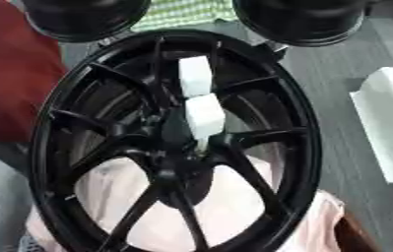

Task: Pull the pin out of the wheel hub.

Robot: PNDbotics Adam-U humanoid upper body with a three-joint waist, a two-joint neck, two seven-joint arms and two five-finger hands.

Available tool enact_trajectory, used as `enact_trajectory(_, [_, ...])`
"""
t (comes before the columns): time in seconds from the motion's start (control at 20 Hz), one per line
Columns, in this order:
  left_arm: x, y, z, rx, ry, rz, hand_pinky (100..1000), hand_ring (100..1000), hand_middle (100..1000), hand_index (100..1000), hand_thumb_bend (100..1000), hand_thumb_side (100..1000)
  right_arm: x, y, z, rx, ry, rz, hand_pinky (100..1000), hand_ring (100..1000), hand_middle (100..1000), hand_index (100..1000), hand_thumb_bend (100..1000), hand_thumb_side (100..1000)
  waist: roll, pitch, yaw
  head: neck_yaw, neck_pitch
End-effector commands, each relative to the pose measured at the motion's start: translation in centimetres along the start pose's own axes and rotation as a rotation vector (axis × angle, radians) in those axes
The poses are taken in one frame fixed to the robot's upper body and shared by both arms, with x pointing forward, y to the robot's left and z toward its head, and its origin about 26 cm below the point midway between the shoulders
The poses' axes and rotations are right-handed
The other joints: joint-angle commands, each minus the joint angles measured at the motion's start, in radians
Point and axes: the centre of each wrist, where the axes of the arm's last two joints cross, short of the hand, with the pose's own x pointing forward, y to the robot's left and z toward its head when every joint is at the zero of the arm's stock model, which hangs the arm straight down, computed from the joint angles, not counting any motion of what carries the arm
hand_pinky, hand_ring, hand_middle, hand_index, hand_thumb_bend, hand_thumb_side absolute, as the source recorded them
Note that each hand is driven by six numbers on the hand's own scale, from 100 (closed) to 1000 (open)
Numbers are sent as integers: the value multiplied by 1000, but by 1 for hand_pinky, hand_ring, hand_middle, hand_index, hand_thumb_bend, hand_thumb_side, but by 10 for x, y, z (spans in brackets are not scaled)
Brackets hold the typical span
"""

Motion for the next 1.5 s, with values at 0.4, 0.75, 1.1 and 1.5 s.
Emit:
enact_trajectory(0.4, [8, 2, -5, -8, -25, -20, 693, 690, 630, 746, 239, 631, 48, -18, -36, 228, -207, 238, 863, 760, 676, 774, 100, 499, -7, -17, 4, 2, 1])
enact_trajectory(0.75, [8, 1, -6, -19, -23, -22, 692, 689, 630, 745, 236, 632, 73, -14, -56, 449, -330, 339, 856, 784, 705, 788, 100, 459, -10, -16, 12, -6, 0])
enact_trajectory(1.1, [9, 1, -6, -26, -21, -28, 692, 688, 630, 745, 233, 636, 103, -8, -73, 686, -410, 456, 848, 798, 718, 792, 100, 442, -22, -9, 21, -23, -5])
enact_trajectory(1.5, [10, -1, -8, -40, -23, -33, 693, 687, 630, 745, 230, 639, 121, 11, -84, 995, -446, 566, 845, 806, 726, 793, 100, 486, -39, 0, 31, -30, -20])
